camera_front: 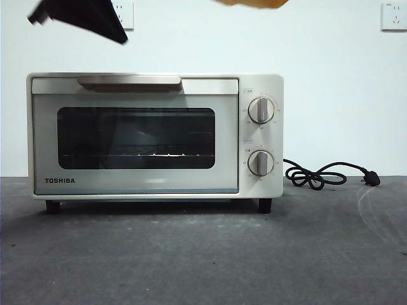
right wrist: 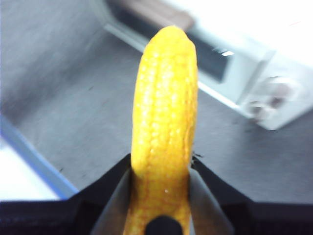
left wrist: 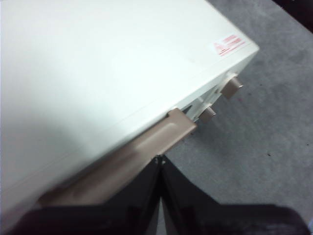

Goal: Take the corn from the table,put the corn in the oven

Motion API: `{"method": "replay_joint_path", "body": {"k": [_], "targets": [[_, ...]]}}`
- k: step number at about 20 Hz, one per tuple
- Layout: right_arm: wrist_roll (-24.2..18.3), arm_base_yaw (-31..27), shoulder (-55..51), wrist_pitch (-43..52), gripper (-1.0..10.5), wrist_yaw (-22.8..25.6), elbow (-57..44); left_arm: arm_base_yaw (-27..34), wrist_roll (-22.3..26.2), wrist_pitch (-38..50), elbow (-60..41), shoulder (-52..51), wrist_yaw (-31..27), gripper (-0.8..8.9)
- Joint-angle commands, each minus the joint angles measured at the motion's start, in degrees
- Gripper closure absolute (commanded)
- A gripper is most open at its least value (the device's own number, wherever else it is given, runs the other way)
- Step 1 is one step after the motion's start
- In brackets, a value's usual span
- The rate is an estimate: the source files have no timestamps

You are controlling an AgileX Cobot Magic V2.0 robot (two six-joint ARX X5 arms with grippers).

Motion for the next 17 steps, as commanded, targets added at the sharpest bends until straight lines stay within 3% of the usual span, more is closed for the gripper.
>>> {"method": "replay_joint_path", "body": {"k": [1, 17], "targets": [[-0.63, 0.07, -1.03, -1.44, 9.6, 1.29, 0.55, -0.39, -0.61, 1.33, 0.02, 1.88, -0.35, 8.19], [-1.4, 0.07, -2.43, -3.72, 9.6, 2.49, 0.61, -0.39, -0.52, 3.15, 0.02, 5.49, -5.81, 8.19]]}}
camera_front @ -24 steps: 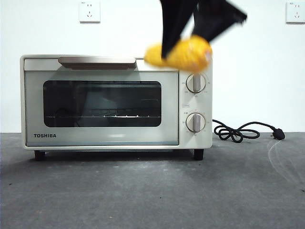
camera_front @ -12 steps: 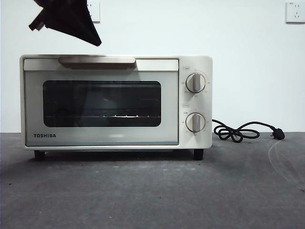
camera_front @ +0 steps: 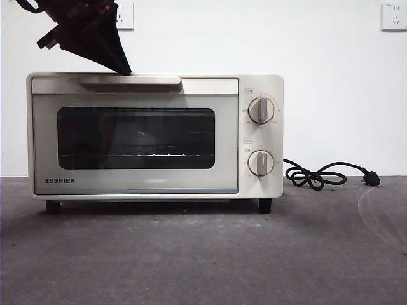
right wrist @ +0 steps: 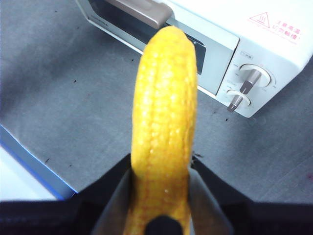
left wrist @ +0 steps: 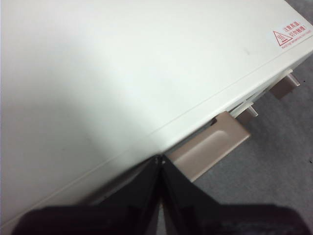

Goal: Take the corn from the table,put the corn in the oven

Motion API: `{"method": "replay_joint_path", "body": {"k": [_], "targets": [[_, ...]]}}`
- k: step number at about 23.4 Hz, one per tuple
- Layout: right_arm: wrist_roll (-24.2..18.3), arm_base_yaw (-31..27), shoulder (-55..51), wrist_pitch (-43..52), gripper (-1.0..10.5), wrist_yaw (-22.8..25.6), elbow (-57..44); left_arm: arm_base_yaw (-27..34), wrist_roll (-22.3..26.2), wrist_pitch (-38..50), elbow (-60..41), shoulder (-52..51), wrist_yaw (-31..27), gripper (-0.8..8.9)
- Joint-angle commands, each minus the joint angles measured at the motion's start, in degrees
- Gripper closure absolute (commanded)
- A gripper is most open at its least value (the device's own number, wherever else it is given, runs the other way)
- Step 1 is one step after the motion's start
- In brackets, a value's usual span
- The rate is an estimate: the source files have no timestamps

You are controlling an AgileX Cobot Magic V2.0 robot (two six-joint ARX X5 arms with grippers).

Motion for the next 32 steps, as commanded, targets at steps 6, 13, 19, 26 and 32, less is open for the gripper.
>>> {"method": "replay_joint_path", "body": {"k": [6, 13, 19, 26, 32], "targets": [[-0.87, 0.07, 0.04, 0.35, 9.6, 0.2, 0.24, -0.37, 0.26, -2.8, 0.02, 0.63, -0.17, 8.19], [-1.03, 0.07, 0.04, 0.37, 9.6, 0.2, 0.24, -0.37, 1.16, -7.45, 0.02, 1.05, -0.15, 8.19], [-1.46, 0.07, 0.04, 0.42, 9.6, 0.44, 0.24, -1.57, 1.18, -13.31, 0.02, 1.05, -0.15, 8.19], [-1.46, 0.07, 0.04, 0.44, 9.6, 0.42, 0.24, -4.79, 1.18, -17.99, 0.02, 0.94, -0.15, 8.19], [-1.49, 0.07, 0.04, 0.42, 9.6, 0.39, 0.24, -8.87, 1.29, -20.92, 0.02, 0.59, -0.15, 8.19]]}}
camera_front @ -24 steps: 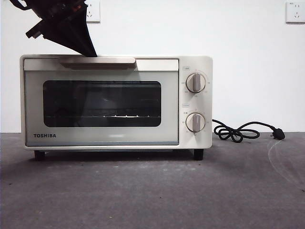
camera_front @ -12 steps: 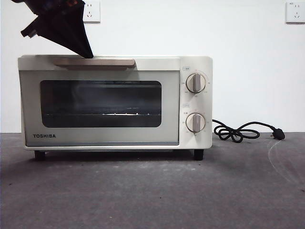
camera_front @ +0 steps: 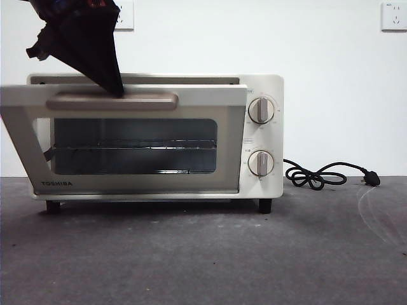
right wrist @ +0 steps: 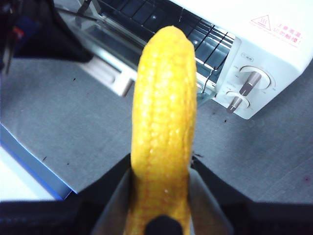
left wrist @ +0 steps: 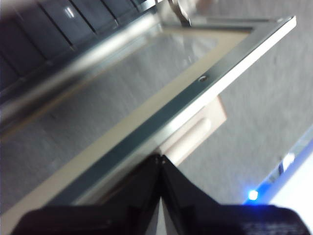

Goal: Take the corn from the table,put the corn in the oven

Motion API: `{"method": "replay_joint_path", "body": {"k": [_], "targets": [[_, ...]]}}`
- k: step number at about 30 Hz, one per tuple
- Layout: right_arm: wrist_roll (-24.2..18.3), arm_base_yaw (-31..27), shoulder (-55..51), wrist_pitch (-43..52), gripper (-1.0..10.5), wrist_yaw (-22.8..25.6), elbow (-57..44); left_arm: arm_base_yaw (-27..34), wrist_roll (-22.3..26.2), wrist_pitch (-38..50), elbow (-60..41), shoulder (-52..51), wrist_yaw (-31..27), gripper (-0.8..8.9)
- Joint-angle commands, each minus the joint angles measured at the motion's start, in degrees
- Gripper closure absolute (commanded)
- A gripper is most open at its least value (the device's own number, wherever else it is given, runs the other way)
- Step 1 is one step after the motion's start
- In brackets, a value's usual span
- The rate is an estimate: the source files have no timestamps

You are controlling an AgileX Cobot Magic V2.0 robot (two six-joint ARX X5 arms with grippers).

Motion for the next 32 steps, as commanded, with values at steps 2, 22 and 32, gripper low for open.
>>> {"method": "replay_joint_path", "body": {"k": [2, 22, 32], "targets": [[-0.31, 0.07, 0.04, 0.39, 9.6, 0.22, 0.24, -2.45, 0.87, -0.87, -0.7, -0.17, -0.22, 8.19], [-4.37, 2.75, 0.28, 9.03, 9.6, -9.73, 0.24, -8.59, -1.11, -1.33, -0.7, -25.27, -0.76, 8.19], [-9.86, 13.46, 4.66, 22.95, 9.6, -9.18, 0.24, -8.59, -4.85, -1.18, -0.7, -40.59, -10.32, 8.19]]}}
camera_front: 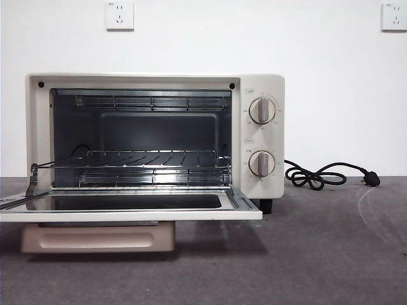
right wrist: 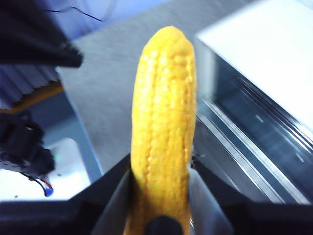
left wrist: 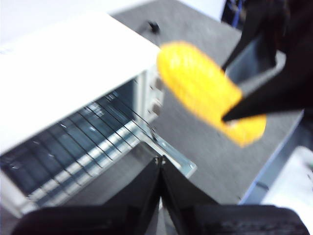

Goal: Take the corn from the table,put the corn in the oven

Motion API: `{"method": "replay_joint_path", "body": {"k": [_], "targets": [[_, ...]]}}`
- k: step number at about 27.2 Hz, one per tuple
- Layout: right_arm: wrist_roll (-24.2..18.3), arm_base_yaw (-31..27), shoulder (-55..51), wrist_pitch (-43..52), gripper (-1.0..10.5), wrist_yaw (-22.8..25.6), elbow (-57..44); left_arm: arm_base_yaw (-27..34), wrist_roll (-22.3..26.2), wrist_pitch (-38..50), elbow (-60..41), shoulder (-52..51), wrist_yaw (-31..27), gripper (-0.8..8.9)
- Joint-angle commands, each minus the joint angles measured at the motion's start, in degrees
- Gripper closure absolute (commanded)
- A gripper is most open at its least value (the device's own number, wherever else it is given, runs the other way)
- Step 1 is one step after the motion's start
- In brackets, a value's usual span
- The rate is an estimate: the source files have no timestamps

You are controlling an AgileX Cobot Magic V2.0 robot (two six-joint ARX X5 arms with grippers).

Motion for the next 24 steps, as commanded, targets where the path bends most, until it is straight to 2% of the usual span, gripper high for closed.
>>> {"method": "replay_joint_path", "body": {"k": [1, 7, 18, 24], "targets": [[-3.54, 2.32, 2.71, 2.78, 9.6, 0.74, 0.17, -0.15, -2.27, 0.44, -0.39, -3.63, -2.01, 8.19], [-9.84, 5.42, 10.64, 7.32, 9.6, 6.97, 0.17, -0.15, -3.8, 0.39, -0.39, -10.78, -5.33, 8.19], [-23.69, 4.94, 27.26, 15.96, 9.6, 24.65, 0.17, -0.15, -4.22, -2.08, -0.37, -14.95, -7.04, 8.19], [-28.15, 4.52, 32.7, 22.69, 9.6, 35.06, 0.17, -0.15, -4.24, -4.04, -0.37, -14.95, -8.26, 8.19]]}}
